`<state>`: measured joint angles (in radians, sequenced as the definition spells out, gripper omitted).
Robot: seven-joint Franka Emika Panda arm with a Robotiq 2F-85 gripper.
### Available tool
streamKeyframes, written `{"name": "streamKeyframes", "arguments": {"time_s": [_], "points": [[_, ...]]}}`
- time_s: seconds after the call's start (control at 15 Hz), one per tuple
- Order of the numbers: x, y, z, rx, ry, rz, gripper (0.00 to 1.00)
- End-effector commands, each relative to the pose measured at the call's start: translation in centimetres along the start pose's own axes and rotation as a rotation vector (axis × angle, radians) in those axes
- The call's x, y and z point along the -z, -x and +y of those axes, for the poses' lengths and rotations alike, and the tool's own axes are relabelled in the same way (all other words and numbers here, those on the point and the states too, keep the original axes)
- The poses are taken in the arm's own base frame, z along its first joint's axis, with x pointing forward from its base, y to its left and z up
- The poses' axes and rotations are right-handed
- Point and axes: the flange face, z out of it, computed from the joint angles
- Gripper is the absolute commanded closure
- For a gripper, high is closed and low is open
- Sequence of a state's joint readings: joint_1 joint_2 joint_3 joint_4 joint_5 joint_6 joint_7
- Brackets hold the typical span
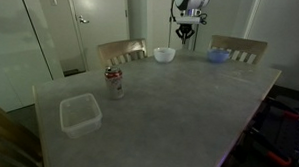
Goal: Shift the colorless bowl from the right end of the table to the left end, grab the canned bottle and position it next to the colorless bowl. Afterward, move the purple bowl to the right end and place the white bowl next to it
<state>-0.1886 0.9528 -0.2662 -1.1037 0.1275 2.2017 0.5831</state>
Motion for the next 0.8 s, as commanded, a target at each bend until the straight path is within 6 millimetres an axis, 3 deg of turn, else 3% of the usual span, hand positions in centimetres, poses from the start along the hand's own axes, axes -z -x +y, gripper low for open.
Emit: {"name": "streamKeyframes", "arguments": {"time_s": [0.0, 0.2, 0.4, 0.47, 0.53, 0.73], "points": [[-0.5, -1.5, 3.8, -0.067, -0.002, -0.003, 0.98], [-2.5, -2.5, 7.0, -0.120, -0.007, -0.028, 0.98], [-4.3, -2.1, 8.1, -0.144, -0.045, -0.069, 0.98], [-4.2, -1.9, 8.0, -0.142, -0.063, -0.085, 0.66], [-4.0, -1.7, 7.8, -0.135, -0.078, -0.091, 0.65], [-2.8, -0.9, 5.8, -0.098, -0.140, -0.093, 0.45]]}}
